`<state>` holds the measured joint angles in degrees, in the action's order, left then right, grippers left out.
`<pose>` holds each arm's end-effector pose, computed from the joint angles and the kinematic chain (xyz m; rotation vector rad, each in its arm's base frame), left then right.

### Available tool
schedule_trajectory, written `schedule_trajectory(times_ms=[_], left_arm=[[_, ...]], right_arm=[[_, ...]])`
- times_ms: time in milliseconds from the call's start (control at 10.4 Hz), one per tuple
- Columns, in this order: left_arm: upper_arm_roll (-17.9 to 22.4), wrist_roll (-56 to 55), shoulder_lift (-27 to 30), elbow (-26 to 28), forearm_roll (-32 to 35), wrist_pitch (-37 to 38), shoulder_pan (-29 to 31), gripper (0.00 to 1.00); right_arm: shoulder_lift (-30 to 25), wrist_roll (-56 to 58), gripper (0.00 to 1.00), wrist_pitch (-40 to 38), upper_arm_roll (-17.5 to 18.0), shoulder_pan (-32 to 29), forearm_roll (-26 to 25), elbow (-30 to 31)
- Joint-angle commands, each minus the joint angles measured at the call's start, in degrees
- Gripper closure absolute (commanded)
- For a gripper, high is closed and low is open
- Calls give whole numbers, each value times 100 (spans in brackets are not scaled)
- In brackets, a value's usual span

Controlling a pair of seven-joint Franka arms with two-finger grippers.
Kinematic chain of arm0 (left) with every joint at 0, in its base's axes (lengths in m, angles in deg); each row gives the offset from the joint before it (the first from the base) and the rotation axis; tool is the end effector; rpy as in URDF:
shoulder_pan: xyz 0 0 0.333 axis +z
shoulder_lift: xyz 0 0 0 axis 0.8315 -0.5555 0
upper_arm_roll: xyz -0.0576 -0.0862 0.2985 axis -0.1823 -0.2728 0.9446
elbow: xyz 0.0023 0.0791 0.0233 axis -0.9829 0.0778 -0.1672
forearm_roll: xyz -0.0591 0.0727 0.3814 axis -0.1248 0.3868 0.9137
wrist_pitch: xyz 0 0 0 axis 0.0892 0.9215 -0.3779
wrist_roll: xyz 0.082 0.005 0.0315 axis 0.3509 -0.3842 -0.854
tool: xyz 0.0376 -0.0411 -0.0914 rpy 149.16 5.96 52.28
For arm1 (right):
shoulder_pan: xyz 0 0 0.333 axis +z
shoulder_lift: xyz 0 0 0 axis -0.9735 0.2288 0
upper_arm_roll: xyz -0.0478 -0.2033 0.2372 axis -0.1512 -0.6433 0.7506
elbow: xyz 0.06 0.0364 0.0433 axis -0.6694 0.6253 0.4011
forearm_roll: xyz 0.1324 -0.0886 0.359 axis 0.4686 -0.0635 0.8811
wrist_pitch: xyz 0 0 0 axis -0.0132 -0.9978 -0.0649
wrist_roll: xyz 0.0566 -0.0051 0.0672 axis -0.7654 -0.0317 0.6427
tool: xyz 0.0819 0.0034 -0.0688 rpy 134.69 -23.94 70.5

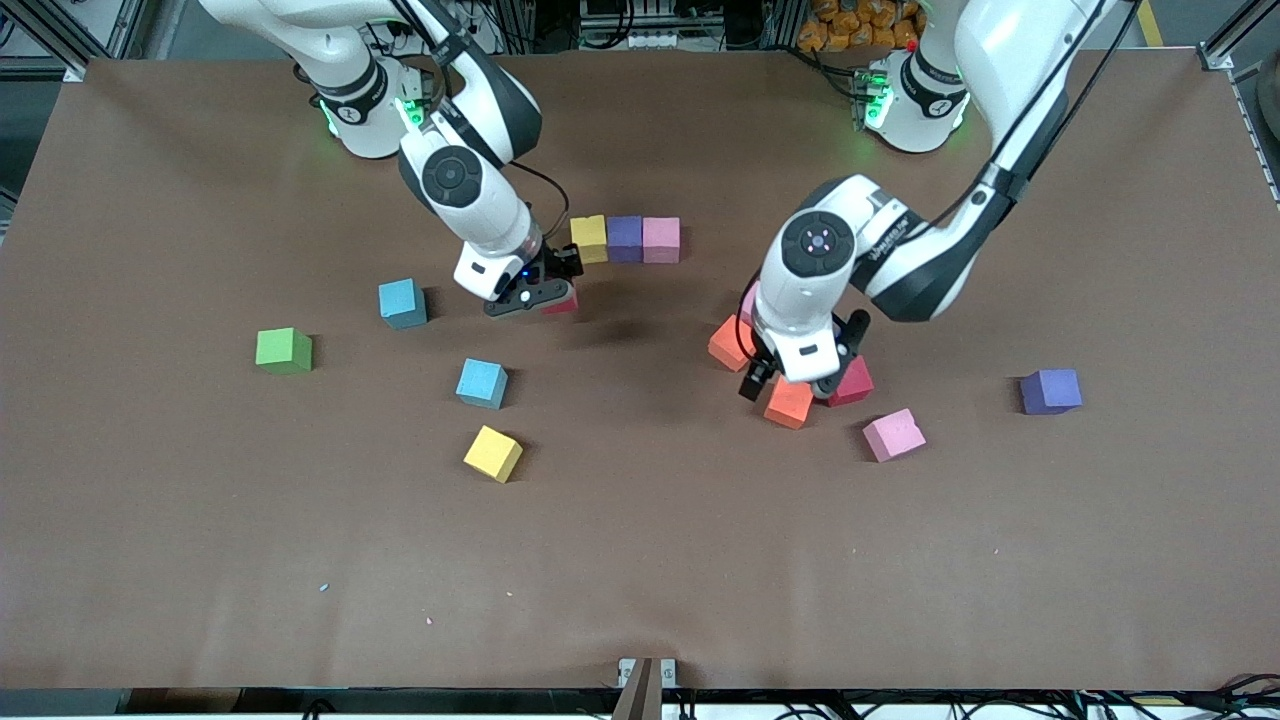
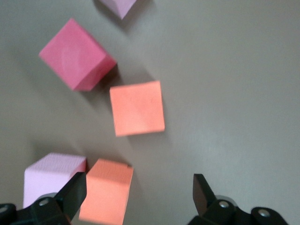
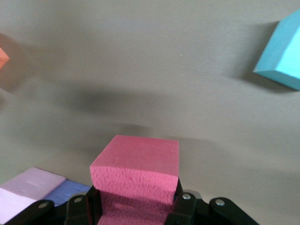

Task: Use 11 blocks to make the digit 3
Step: 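Grasp the orange cube with the left gripper while the right lowers red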

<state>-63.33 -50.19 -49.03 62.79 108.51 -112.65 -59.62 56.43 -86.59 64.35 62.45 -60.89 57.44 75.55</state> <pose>0.5549 -0.3468 0.3052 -2.7201 -1.5699 -0.0427 0.4213 0.3637 0.2755 -2.9485 -0.2749 0.1096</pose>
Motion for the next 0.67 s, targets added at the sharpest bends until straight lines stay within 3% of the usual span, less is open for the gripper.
schedule_trajectory(times_ms=[0, 192, 384, 576], left_arm=[[228, 221, -342, -551, 128, 146, -15, 0], [360, 283, -833, -955, 128, 146, -33, 0], [369, 292, -932, -974, 102, 146, -33, 0], [369, 300, -994, -939, 93, 146, -33, 0]], right_arm=[[294, -457, 100, 109, -3, 186, -55, -212], [374, -982, 100, 286, -3, 300, -388, -168], [444, -1563, 100, 312, 6, 380, -775, -107], [558, -1863, 100, 574, 15, 468, -803, -10]])
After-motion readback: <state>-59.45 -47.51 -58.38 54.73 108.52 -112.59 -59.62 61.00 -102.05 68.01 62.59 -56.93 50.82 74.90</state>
